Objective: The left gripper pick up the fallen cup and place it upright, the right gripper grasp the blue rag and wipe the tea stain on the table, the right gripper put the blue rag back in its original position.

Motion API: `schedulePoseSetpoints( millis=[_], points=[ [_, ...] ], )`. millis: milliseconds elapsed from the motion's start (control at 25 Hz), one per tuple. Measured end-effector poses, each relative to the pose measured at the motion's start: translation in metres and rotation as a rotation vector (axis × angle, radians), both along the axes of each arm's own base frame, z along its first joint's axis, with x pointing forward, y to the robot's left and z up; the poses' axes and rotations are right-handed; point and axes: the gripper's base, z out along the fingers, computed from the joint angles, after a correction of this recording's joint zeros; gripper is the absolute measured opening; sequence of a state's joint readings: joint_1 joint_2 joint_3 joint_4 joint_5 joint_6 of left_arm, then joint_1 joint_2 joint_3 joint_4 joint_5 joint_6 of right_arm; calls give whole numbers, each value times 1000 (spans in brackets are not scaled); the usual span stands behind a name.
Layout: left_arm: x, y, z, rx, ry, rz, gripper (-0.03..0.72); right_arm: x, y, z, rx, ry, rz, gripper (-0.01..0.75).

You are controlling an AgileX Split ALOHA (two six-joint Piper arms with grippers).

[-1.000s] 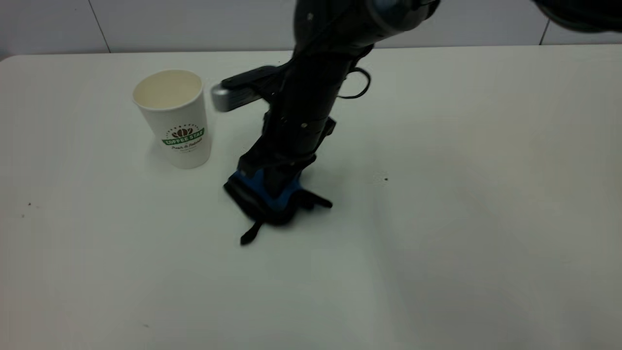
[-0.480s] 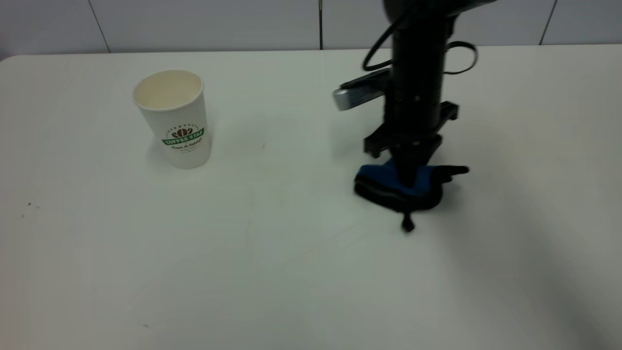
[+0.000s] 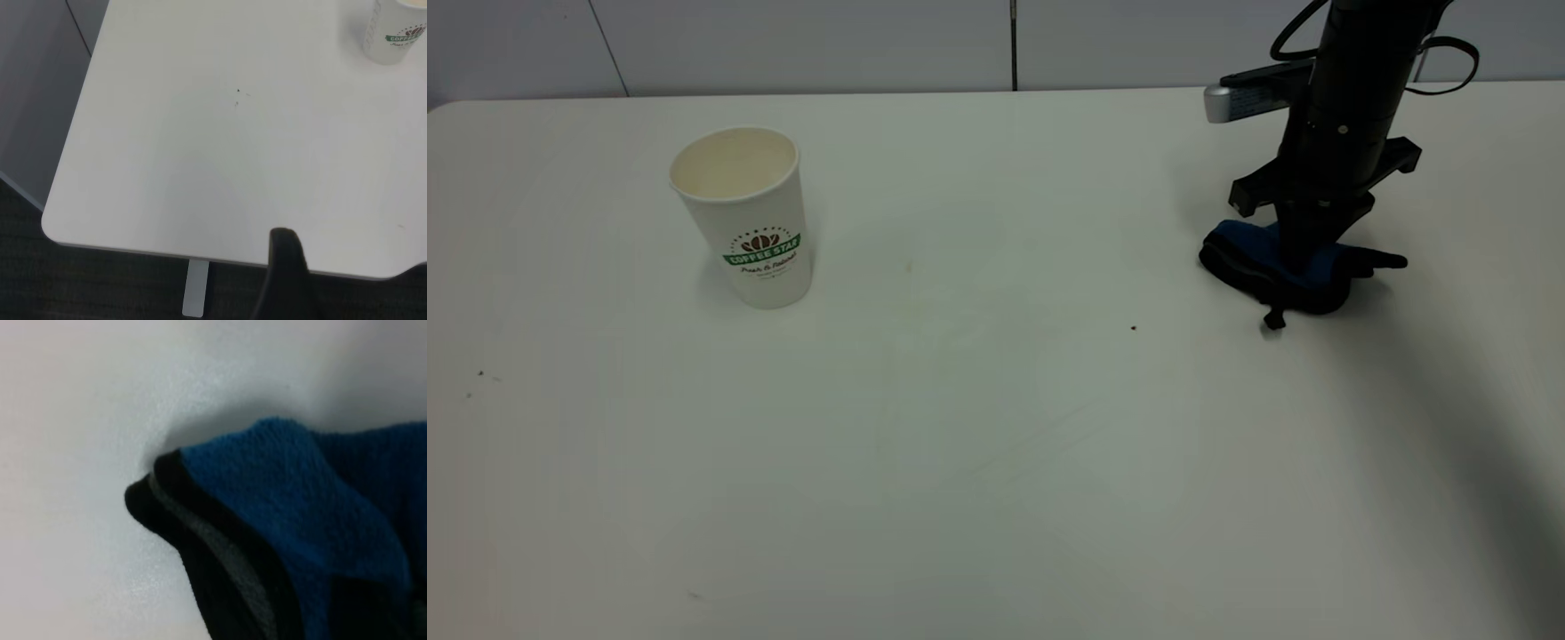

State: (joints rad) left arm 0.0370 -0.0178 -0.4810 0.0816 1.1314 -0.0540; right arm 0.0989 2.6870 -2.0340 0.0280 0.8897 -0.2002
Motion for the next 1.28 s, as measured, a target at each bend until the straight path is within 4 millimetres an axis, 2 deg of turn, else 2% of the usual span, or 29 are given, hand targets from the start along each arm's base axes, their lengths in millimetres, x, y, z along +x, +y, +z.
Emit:
schedulePoseSetpoints(
  millis=[120, 200, 280, 360, 440, 480, 560, 600, 720, 840, 1000, 1160, 1280],
  points=[
    [0, 0, 0, 0, 0, 0, 565, 0, 1, 1, 7, -1, -4, 189],
    [0, 0, 0, 0, 0, 0, 565, 1, 1, 5, 11, -7, -6, 305],
    [0, 0, 0, 0, 0, 0, 565, 2, 1, 19, 7, -17, -11, 457],
    [0, 0, 0, 0, 0, 0, 565, 4, 0, 42, 2, -39, -37, 588],
    [0, 0, 0, 0, 0, 0, 565, 1, -1, 82, 5, -59, -68, 684],
    [0, 0, 0, 0, 0, 0, 565, -3, -1, 101, 7, -65, -73, 706],
    [0, 0, 0, 0, 0, 0, 565, -16, 0, 154, 17, -105, -80, 714],
    [0, 0, 0, 0, 0, 0, 565, -27, 1, 181, 24, -130, -78, 709],
    [0, 0, 0, 0, 0, 0, 565, -72, -2, 242, 37, -185, -78, 663],
    [0, 0, 0, 1, 0, 0, 565, -131, -10, 272, 26, -172, -92, 606],
    [0, 0, 0, 1, 0, 0, 565, -217, -20, 279, 15, -145, -105, 575],
    [0, 0, 0, 1, 0, 0, 565, -294, -27, 264, 41, -169, -125, 572],
    [0, 0, 0, 1, 0, 0, 565, -343, -31, 250, 66, -199, -153, 572]
  ],
)
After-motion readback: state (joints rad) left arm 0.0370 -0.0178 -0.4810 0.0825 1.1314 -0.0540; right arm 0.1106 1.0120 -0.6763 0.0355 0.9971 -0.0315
